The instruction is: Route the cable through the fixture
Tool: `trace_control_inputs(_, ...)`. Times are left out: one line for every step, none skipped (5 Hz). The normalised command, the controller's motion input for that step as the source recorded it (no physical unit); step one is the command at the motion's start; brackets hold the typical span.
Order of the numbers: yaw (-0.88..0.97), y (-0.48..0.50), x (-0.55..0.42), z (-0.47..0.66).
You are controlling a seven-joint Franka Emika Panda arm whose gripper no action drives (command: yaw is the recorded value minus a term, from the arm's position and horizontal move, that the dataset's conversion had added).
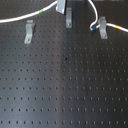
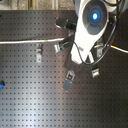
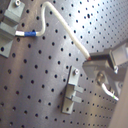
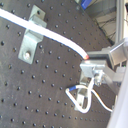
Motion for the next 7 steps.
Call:
trace_control_inputs(-0.33,0.112,-0.375,0.49)
trace_control_inputs(-0.74,0.126,-0.308,0.32)
trace_control_inputs(-0.82,0.083,-0.280,0.26)
trace_control_inputs(-0.99,-0.019,-0.116,0.22)
trace_control_inputs(-0.99,-0.027,-0.088,0.22)
trace_control_inputs(-0.99,-0.018,-0.056,0.24)
trace_control_inputs(-0.99,-0.027,-0.057,0.25)
